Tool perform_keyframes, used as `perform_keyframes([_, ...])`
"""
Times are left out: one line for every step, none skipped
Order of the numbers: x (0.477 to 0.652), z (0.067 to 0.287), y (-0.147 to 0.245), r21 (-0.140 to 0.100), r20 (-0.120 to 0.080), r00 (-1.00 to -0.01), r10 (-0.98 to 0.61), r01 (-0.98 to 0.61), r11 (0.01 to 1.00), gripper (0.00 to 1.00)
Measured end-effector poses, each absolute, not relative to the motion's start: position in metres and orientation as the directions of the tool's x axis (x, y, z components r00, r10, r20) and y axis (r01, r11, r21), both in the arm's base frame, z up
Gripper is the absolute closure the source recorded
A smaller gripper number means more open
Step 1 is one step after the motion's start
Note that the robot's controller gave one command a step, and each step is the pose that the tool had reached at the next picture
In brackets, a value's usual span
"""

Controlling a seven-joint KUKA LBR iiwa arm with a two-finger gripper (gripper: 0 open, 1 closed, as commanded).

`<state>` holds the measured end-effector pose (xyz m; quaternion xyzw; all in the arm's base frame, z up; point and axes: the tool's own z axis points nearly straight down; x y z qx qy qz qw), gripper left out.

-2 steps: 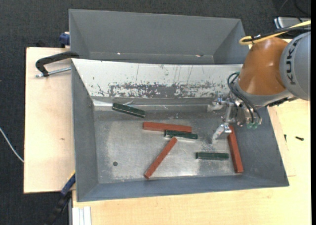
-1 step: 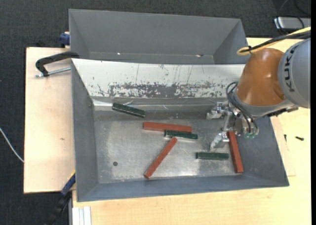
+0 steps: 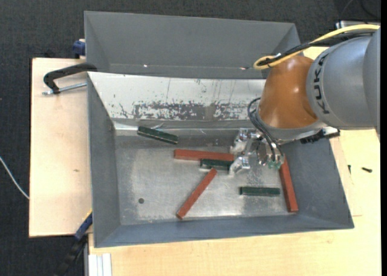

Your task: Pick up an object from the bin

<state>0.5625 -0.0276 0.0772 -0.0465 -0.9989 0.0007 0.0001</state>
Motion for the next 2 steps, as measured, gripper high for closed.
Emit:
perform_keyframes([0.563,0.077,-0.028,-0.001,0.0,-0.996,0.093,0.093,0.996,1.0])
perform_keyframes([0.564,0.215,-0.01,0.001,-0.005,-0.994,0.113,0.113,0.994,1.0])
